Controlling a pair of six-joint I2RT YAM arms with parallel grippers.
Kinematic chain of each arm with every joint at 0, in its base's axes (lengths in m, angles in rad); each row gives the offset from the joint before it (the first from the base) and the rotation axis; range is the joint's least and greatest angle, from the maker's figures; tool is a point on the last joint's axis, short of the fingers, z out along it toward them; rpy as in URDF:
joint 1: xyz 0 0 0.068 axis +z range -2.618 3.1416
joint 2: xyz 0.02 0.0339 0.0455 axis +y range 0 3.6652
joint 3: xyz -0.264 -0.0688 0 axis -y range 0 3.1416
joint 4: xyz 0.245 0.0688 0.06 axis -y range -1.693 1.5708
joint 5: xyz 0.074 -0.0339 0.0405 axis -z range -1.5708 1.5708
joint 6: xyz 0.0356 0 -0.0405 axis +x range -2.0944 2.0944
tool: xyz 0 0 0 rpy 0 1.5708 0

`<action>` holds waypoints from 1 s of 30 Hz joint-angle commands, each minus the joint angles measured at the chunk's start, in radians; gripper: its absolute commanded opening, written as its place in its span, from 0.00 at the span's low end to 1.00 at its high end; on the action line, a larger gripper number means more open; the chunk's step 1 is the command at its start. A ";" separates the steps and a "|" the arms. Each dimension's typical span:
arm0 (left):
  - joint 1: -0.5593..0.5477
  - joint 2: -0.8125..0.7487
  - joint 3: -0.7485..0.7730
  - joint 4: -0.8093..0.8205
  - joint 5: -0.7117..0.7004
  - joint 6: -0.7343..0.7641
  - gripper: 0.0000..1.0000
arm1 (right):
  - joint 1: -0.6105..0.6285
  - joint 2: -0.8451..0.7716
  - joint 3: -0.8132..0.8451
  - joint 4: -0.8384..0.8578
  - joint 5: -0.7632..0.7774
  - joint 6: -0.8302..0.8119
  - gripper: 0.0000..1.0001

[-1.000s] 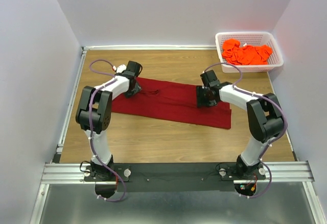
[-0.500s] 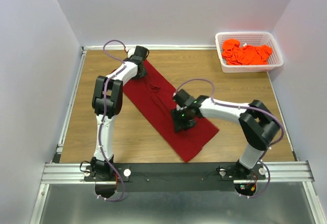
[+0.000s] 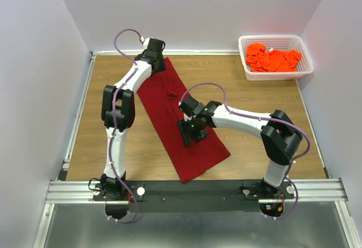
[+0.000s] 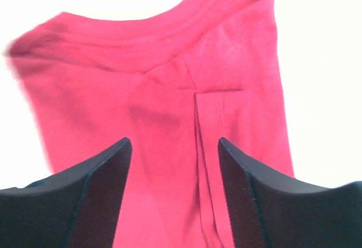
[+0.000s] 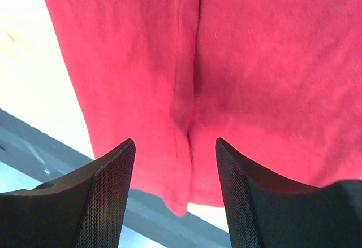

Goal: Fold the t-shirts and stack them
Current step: Fold the tshirt

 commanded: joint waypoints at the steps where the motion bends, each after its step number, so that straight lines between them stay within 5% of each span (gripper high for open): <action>1: -0.016 -0.221 -0.089 -0.035 -0.077 -0.105 0.73 | 0.002 -0.067 -0.045 -0.064 0.025 -0.062 0.67; 11: -0.091 -0.391 -0.472 0.023 -0.006 -0.271 0.67 | 0.002 -0.081 -0.079 -0.061 0.030 -0.083 0.67; 30: -0.112 -0.085 -0.360 0.055 0.017 -0.261 0.58 | 0.036 0.014 -0.090 -0.018 -0.001 -0.053 0.66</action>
